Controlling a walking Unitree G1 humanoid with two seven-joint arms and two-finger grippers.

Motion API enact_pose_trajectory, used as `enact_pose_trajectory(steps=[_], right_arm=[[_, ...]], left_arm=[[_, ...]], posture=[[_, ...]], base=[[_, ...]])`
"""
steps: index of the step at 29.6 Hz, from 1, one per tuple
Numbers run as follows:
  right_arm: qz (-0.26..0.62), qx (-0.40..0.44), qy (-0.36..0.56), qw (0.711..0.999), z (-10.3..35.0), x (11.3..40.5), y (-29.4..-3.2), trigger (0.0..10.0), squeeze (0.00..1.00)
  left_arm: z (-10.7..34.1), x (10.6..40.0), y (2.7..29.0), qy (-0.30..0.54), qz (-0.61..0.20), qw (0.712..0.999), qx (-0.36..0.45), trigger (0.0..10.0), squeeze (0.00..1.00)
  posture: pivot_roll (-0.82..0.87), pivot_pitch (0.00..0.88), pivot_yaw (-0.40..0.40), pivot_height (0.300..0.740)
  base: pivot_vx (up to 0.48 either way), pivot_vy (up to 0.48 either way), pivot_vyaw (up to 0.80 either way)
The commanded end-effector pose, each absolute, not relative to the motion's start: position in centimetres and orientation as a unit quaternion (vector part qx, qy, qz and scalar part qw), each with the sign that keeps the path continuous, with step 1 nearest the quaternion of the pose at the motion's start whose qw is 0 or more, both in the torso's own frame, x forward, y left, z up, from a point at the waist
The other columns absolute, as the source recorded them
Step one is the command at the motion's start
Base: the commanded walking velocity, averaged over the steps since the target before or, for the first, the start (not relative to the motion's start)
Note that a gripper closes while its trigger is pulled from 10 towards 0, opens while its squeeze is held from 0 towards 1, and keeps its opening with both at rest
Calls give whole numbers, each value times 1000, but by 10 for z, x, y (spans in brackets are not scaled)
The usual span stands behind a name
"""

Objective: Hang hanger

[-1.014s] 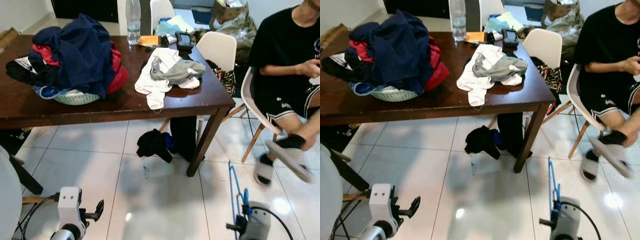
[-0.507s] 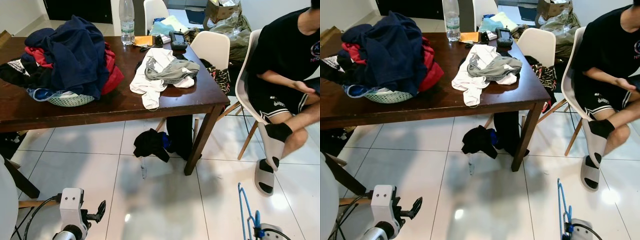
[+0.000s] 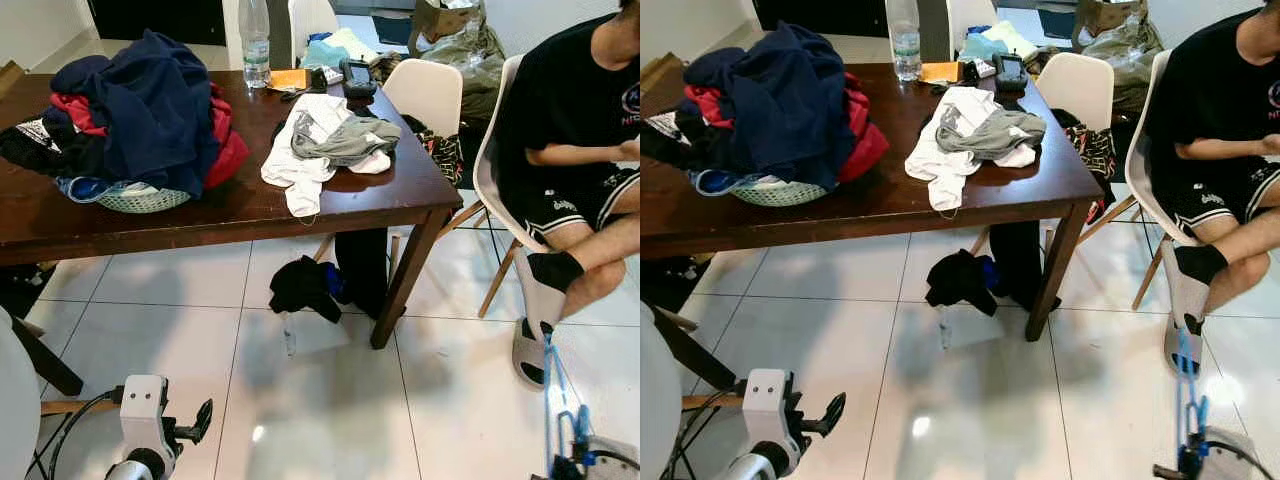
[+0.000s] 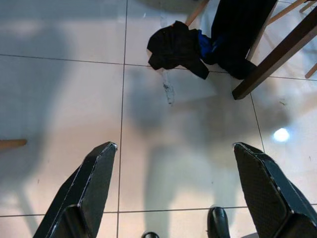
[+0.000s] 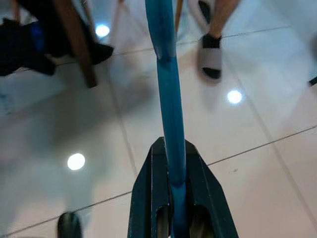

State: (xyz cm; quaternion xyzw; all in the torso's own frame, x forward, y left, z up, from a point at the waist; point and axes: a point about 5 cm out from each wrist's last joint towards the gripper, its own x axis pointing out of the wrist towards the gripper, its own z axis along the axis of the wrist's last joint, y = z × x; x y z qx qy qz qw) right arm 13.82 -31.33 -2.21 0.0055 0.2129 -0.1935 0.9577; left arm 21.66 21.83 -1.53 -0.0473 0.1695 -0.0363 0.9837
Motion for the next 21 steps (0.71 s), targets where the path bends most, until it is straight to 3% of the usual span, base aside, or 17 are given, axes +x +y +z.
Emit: enact_pose_trajectory(steps=[1,13,21], right_arm=[[-190,4,214,958,-24,134,-310,10000,0],[-109,33,207,972,-22,146,-272,10000,0],[-81,47,211,973,-22,148,-266,10000,0]], left_arm=[[-19,211,222,178,-29,983,-46,10000,0],[-22,198,227,176,4,982,-60,10000,0],[-23,198,228,179,0,982,-56,10000,0]], posture=[[36,174,-43,740],[69,166,-64,740],[80,149,-61,740]], base=[[0,0,0],[0,0,0],[0,0,0]])
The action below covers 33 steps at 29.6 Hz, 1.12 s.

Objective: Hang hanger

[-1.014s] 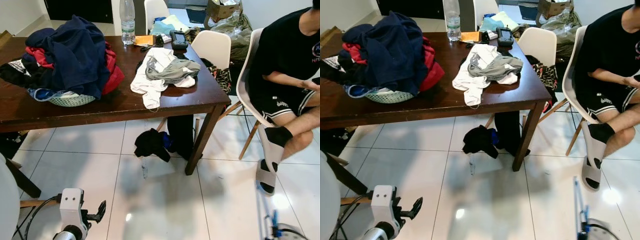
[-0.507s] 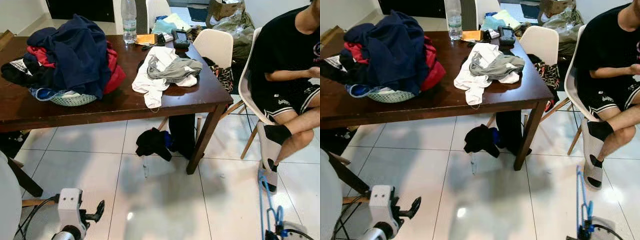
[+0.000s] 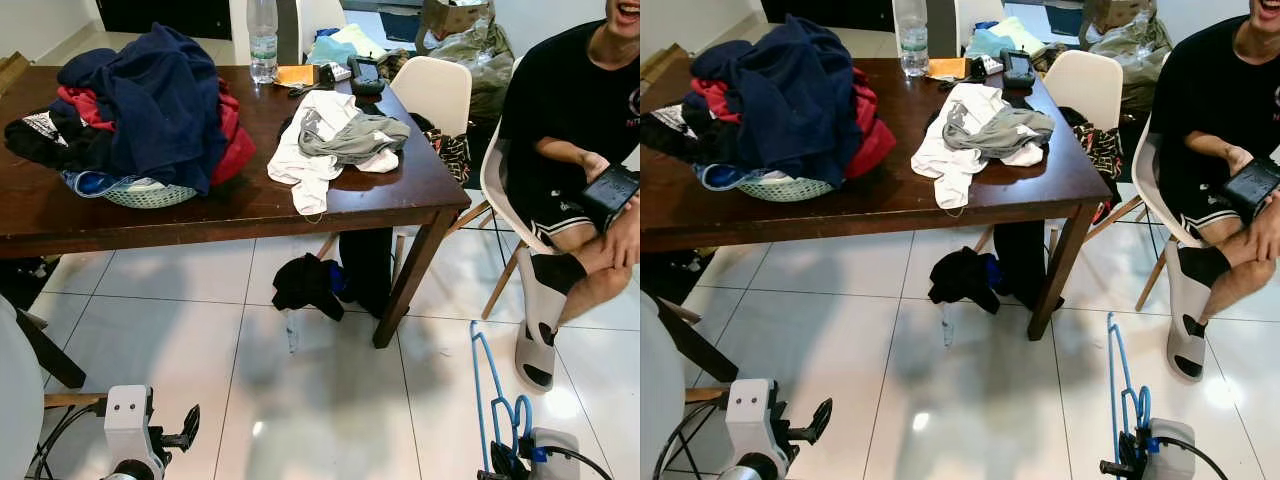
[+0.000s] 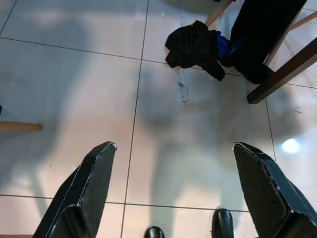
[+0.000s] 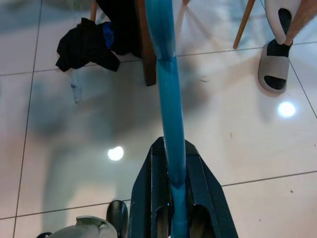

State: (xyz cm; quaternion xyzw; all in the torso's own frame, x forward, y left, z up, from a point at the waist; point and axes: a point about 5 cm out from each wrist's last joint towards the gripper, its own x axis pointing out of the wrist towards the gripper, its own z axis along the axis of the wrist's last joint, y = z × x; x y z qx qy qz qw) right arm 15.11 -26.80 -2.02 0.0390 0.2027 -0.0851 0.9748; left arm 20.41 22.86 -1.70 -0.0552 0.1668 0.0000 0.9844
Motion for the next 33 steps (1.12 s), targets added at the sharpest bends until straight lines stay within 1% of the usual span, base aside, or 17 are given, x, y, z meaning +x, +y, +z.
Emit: enact_pose_trajectory(steps=[1,8,13,14,15,19,21,25,33], right_arm=[[-81,47,211,973,-22,148,-266,10000,0],[-75,55,216,972,-24,149,-262,10000,0],[-79,64,226,969,-29,148,-262,10000,0],[-81,67,231,967,-31,146,-263,10000,0],[-83,70,235,966,-33,145,-265,10000,0],[-85,73,241,964,-35,145,-267,10000,0],[-87,75,247,962,-37,145,-271,10000,0],[-92,76,253,960,-40,145,-273,10000,0],[-97,77,257,958,-43,149,-274,10000,0]], left_arm=[[-23,198,228,179,0,982,-56,10000,0],[-23,200,230,180,3,982,-56,10000,0],[-26,198,232,185,10,981,-57,10000,0],[-28,196,232,190,12,980,-59,10000,0],[-30,196,231,194,9,979,-59,10000,0],[-31,195,228,197,5,979,-59,10000,0],[-32,196,224,197,3,979,-60,10000,0],[-32,197,220,194,4,979,-59,10000,0],[-32,203,216,190,0,980,-56,10000,0]], posture=[[80,149,-61,740],[77,143,-59,740],[62,120,-50,740],[52,97,-49,740],[55,76,-54,740],[57,70,-56,740],[33,44,-68,740],[38,43,-60,740],[43,21,-69,740]], base=[[0,0,0],[0,0,0],[0,0,0],[0,0,0],[0,0,0],[0,0,0],[0,0,0],[0,0,0],[0,0,0]])
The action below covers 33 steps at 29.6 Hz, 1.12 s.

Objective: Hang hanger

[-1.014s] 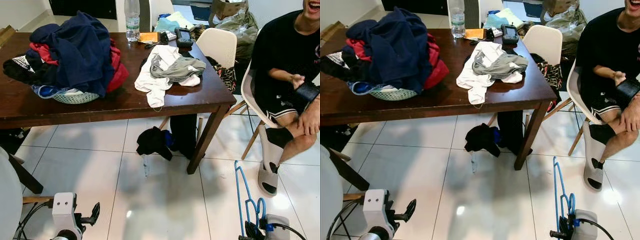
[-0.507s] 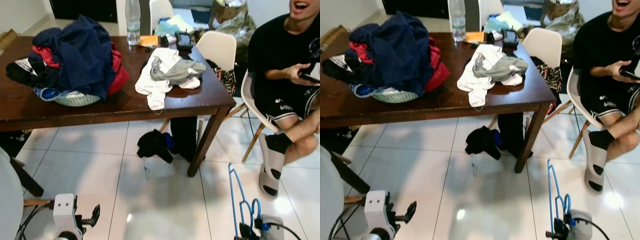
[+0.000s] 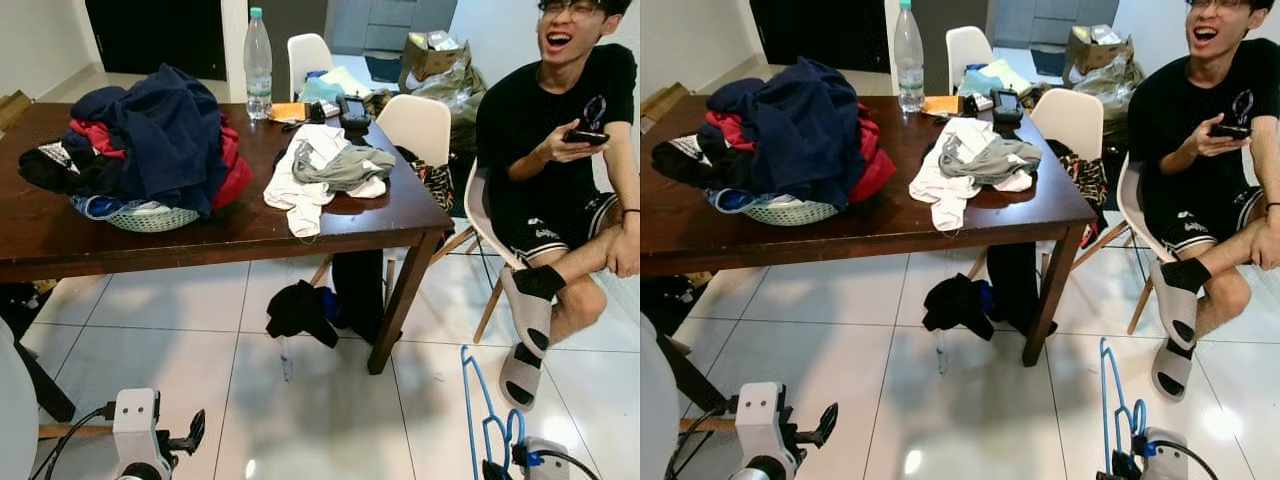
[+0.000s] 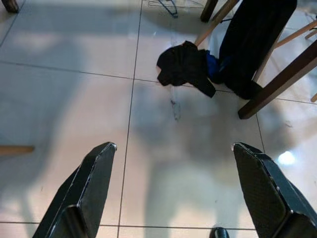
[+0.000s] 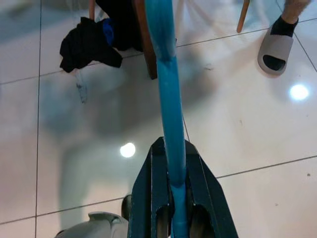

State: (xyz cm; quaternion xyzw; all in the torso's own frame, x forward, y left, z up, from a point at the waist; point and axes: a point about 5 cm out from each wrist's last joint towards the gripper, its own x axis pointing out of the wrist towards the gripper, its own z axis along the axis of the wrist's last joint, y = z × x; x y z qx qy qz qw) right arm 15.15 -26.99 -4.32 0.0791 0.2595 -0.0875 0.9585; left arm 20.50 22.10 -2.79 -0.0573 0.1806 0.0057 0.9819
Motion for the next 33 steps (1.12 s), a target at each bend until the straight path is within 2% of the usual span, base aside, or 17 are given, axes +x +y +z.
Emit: enact_pose_trajectory(steps=[1,20,26,29,30,32,33], right_arm=[[-100,78,259,957,-44,149,-274,10000,0],[-101,91,272,953,-51,133,-282,10000,0],[-100,91,267,954,-49,127,-287,10000,0],[-106,92,267,954,-48,123,-295,10000,0],[-110,93,267,953,-47,121,-300,10000,0],[-116,94,268,952,-47,119,-303,10000,0],[-121,94,270,951,-47,116,-306,10000,0]], left_arm=[[-32,203,216,191,1,980,-55,10000,0],[-39,187,210,190,1,980,-59,10000,0],[-38,181,206,182,0,982,-59,10000,0],[-40,177,198,183,-8,981,-60,10000,0],[-41,176,193,185,-12,981,-64,10000,0],[-42,174,189,187,-15,980,-66,10000,0],[-44,172,186,191,-17,979,-66,10000,0]], posture=[[38,13,-71,740],[60,32,-76,740],[34,55,-50,740],[42,28,-30,740],[38,64,-18,740],[38,67,-10,740],[42,34,-2,740]], base=[[0,0,0],[0,0,0],[0,0,0],[0,0,0],[0,0,0],[0,0,0],[0,0,0]])
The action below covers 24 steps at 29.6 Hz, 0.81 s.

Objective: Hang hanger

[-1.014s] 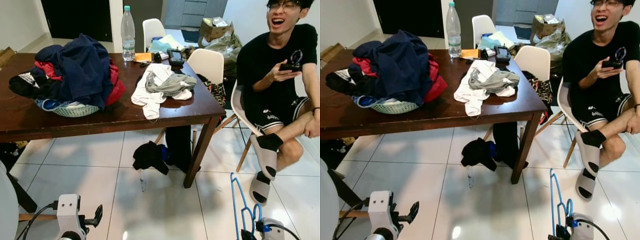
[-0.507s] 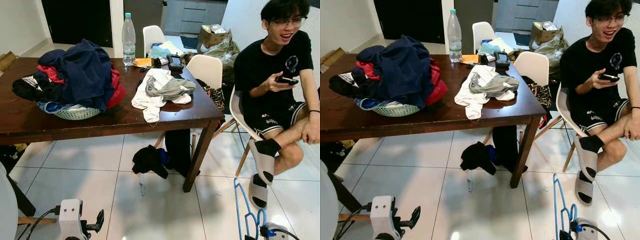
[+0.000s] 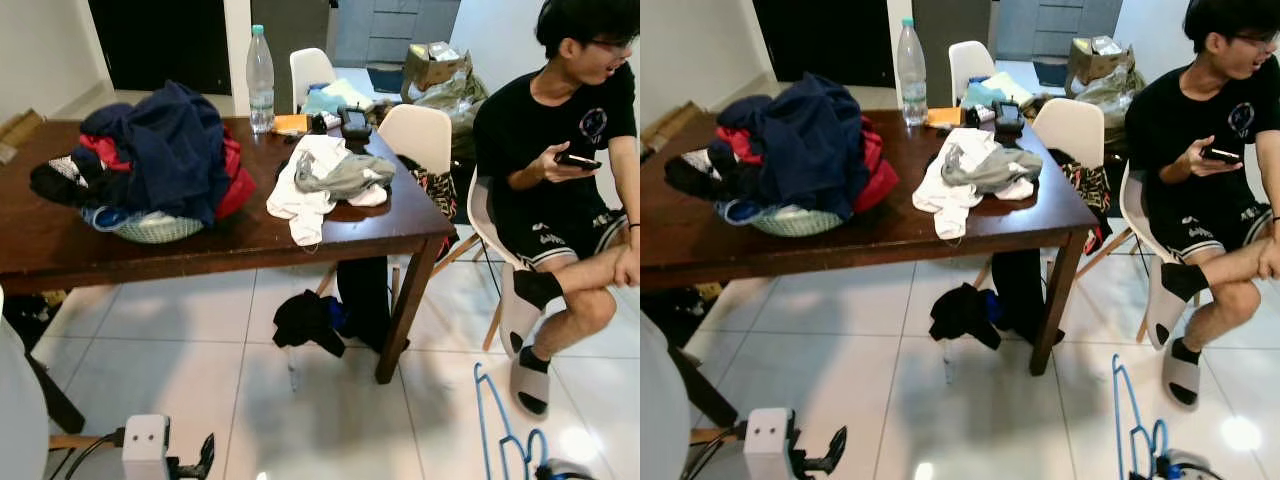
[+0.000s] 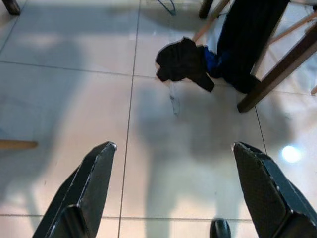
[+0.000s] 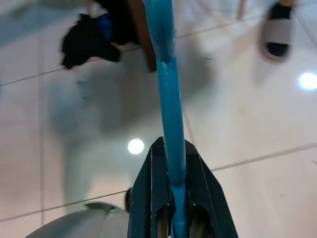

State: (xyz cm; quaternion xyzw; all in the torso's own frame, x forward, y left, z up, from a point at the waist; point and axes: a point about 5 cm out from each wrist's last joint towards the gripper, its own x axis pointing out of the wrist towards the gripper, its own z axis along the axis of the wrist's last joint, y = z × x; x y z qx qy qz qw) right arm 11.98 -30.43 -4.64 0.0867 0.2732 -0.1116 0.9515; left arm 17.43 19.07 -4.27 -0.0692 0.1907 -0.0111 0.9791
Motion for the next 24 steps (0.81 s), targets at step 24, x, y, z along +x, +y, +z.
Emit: enact_pose_trajectory(steps=[24], right_arm=[[-94,121,314,937,-70,111,-274,10000,0]], left_arm=[[-43,177,225,206,-5,976,-66,10000,0]], posture=[[166,94,-144,740]], base=[[0,0,0]])
